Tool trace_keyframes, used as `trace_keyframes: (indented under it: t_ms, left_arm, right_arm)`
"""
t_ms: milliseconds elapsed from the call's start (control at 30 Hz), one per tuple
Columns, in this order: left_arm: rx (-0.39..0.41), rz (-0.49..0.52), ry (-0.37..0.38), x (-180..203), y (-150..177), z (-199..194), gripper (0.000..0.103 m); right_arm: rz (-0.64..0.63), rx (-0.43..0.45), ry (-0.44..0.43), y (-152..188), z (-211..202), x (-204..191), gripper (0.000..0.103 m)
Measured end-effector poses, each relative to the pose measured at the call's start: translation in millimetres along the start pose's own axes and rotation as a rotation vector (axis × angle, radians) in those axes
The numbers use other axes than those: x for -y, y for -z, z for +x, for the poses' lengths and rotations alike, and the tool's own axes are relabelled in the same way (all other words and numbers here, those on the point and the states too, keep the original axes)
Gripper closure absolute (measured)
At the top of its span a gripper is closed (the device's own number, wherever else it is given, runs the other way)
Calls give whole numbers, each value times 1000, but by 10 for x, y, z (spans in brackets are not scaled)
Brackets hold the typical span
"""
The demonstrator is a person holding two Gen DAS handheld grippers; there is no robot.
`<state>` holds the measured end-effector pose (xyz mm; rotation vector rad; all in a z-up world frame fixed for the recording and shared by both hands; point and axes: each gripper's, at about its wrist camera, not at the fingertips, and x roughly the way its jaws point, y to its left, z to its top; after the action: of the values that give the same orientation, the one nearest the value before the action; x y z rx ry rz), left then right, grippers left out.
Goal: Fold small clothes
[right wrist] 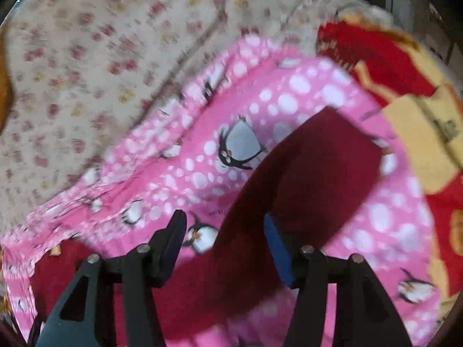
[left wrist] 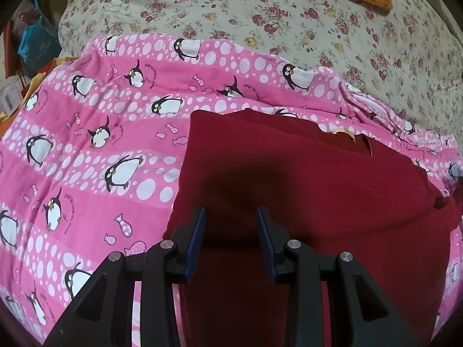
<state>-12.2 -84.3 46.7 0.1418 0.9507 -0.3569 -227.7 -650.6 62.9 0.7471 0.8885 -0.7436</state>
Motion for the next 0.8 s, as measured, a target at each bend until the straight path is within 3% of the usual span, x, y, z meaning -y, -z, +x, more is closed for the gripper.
trace_keyframes:
  t_ms: [33, 67, 100, 167, 233, 367, 467, 567, 700, 767, 800]
  left_arm:
    - [2, 1, -2, -4, -8, 7, 88]
    - [3, -2, -4, -18, -13, 9, 88]
    - [2, -7, -4, -33, -18, 12, 88]
    - [-1, -25, 2, -71, -37, 20, 88]
    - [0, -48, 6, -112, -61, 14, 88]
    - [10, -99, 26, -186, -92, -24, 88]
    - [19, -146, 52, -270, -102, -61, 88]
    - [25, -174, 61, -343, -108, -83, 88]
    - [26, -198, 91, -413, -114, -65, 88]
    - [21, -203, 97, -426, -115, -39, 88]
    - [18, -207, 100, -432, -116, -30, 88]
  right_arm:
    - [13, -9, 27, -11, 101, 31, 47]
    - [38, -15, 43, -12, 186, 86, 68]
    - [72, -9, 14, -4, 220, 156, 98]
    - [90, 14, -50, 4, 145, 207, 96]
    - [10, 59, -94, 9, -62, 103, 96]
    - [-194, 160, -239, 91, -732, -447, 97]
    - [-309, 166, -389, 223, -1044, -992, 97]
    - [-439, 140, -528, 545, -1173, -1686, 97]
    - [-617, 72, -681, 1213, -1088, -2622, 97]
    - [-692, 27, -690, 1626, -923, -2960, 95]
    - [-726, -7, -680, 1819, -792, -3104, 84]
